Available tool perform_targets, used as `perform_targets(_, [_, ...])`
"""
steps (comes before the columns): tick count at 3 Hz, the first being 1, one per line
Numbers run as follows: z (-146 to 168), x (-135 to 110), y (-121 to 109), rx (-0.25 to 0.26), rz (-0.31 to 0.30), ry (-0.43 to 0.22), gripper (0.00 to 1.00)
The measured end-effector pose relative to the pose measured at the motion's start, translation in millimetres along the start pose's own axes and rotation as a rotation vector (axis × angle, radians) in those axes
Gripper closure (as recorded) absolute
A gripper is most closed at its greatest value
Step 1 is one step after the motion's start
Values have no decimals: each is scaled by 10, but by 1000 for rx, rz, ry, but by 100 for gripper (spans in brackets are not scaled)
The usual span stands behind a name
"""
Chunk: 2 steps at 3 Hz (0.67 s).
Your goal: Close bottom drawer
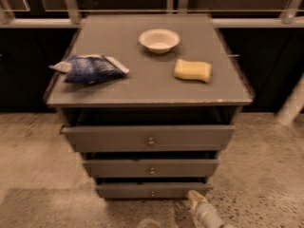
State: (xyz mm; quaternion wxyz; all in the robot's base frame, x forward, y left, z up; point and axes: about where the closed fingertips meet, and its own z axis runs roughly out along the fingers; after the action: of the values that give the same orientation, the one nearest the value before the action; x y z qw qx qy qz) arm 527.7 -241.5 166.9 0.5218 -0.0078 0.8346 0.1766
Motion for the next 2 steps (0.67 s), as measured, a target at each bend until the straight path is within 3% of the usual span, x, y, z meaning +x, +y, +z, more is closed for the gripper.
perform_targets(1, [212,-134,57,-18,6,-44,100])
perform_targets(2, [197,-127,56,-18,6,-45,100])
